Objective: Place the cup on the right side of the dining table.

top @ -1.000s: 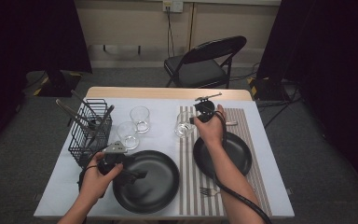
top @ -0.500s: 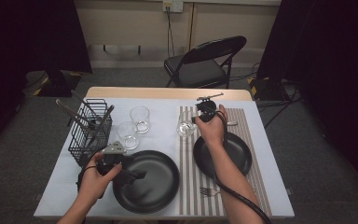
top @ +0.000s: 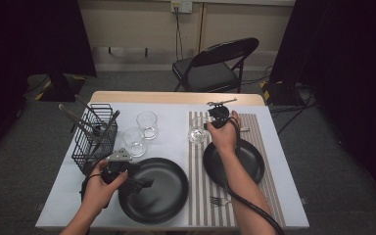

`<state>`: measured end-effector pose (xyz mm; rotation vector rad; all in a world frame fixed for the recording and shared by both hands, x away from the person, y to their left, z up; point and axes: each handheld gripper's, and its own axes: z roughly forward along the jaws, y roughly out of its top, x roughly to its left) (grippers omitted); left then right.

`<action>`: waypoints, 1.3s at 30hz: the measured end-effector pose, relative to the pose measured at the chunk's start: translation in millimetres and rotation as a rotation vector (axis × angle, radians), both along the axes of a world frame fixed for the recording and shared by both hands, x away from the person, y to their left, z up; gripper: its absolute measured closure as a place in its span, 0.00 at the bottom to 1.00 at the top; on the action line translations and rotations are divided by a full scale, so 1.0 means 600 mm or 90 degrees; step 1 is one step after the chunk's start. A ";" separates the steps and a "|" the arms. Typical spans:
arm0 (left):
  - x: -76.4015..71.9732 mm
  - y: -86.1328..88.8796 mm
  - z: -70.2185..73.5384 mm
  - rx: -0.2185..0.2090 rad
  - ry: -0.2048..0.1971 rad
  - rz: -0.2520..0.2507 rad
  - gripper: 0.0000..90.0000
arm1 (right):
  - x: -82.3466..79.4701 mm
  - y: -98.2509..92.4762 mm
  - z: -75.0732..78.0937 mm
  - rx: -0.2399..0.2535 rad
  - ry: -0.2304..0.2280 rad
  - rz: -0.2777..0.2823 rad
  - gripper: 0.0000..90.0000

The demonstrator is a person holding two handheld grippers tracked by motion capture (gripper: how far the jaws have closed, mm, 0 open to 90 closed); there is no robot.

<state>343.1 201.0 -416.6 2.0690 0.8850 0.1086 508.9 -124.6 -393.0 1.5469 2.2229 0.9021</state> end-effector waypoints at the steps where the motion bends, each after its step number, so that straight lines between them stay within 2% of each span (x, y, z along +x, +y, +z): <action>1: 0.000 0.000 0.000 0.000 0.000 0.000 0.20 | 0.000 -0.001 -0.001 -0.001 0.001 -0.002 0.92; 29: -0.001 0.001 0.000 -0.002 0.001 0.003 0.20 | 0.003 -0.014 -0.017 -0.014 0.006 -0.020 0.92; 39: -0.001 0.001 0.001 -0.003 0.000 0.003 0.20 | 0.003 -0.010 -0.021 -0.023 0.008 -0.017 0.92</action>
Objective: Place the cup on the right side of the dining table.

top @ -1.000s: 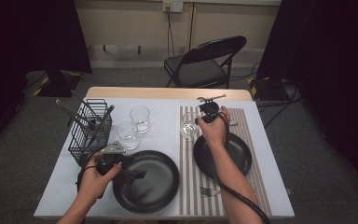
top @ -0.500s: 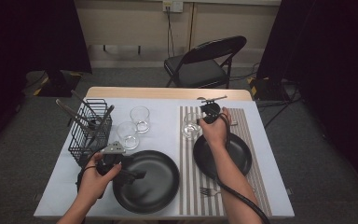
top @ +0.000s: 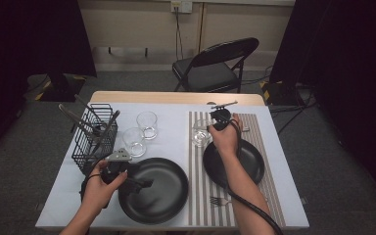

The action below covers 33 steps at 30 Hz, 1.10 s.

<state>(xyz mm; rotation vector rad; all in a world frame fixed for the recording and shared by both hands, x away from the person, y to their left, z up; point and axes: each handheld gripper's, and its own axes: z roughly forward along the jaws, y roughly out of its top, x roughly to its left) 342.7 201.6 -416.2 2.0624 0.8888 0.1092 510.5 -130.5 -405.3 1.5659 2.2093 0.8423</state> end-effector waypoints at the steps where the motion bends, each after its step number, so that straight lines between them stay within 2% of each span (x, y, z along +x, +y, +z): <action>1: 0.000 0.000 0.000 -0.002 0.001 0.001 0.20 | 0.000 0.000 0.000 -0.001 0.000 0.001 0.92; 8: 0.000 0.000 0.000 -0.003 0.001 0.002 0.20 | 0.000 0.000 -0.003 -0.010 0.001 -0.002 0.92; 33: -0.001 0.000 0.001 0.002 -0.001 -0.001 0.20 | -0.001 0.002 -0.004 -0.011 -0.003 -0.006 0.92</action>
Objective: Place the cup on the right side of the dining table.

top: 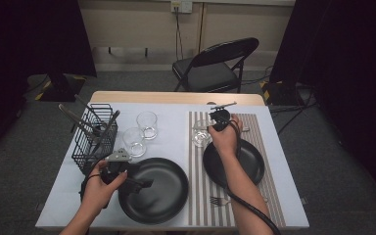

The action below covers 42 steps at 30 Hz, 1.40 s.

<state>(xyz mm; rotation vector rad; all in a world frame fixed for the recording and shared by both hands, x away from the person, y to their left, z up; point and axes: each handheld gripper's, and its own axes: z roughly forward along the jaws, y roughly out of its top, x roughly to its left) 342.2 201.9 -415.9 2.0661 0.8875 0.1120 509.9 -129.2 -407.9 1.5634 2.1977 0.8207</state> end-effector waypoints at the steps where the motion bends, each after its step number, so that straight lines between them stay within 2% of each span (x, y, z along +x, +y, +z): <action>1: 0.000 0.000 0.000 -0.002 0.002 0.002 0.20 | 0.000 0.000 0.000 -0.001 -0.001 0.000 0.92; 10: 0.000 0.000 0.000 0.000 0.000 0.000 0.20 | 0.001 0.002 0.000 -0.003 -0.007 0.002 0.92; 28: 0.000 0.000 -0.001 0.002 0.002 -0.002 0.20 | 0.000 0.001 0.002 0.013 -0.023 -0.007 0.89; 42: 0.000 0.000 0.000 0.001 0.000 0.000 0.20 | 0.000 0.001 0.003 0.010 -0.025 -0.006 0.89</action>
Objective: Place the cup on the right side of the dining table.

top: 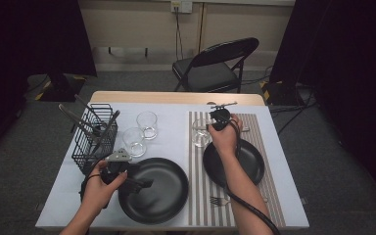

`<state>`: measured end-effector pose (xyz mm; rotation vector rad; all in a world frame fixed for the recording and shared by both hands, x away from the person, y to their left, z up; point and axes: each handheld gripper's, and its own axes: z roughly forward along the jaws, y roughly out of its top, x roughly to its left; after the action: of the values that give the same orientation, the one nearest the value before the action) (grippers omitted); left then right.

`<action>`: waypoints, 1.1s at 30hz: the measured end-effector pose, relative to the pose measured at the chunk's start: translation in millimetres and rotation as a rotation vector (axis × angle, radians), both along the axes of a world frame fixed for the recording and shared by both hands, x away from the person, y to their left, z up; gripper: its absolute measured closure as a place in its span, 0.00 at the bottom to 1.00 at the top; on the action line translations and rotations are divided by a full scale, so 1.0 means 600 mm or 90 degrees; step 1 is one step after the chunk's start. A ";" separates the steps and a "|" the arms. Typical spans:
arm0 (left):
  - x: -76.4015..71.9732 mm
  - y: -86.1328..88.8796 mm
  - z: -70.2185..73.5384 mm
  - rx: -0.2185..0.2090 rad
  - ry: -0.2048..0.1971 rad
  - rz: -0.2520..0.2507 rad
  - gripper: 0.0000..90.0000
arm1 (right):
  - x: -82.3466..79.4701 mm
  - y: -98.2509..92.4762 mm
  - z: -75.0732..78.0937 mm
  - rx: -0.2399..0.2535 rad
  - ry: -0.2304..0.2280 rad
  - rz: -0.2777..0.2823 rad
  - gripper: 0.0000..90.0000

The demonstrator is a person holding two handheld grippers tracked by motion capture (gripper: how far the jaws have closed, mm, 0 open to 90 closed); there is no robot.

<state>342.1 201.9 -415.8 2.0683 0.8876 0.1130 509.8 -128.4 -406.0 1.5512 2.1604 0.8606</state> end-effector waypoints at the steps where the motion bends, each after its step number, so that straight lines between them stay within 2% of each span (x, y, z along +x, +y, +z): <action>1: 0.000 0.000 0.000 -0.003 0.002 0.001 0.20 | 0.000 0.000 0.000 0.001 -0.001 0.000 0.89; 33: 0.003 -0.003 -0.001 0.000 0.002 -0.002 0.20 | 0.002 -0.003 -0.002 0.021 0.007 -0.001 0.81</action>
<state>343.9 199.8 -416.7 2.0710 0.8864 0.1082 510.8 -130.4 -407.2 1.5764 2.1620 0.8943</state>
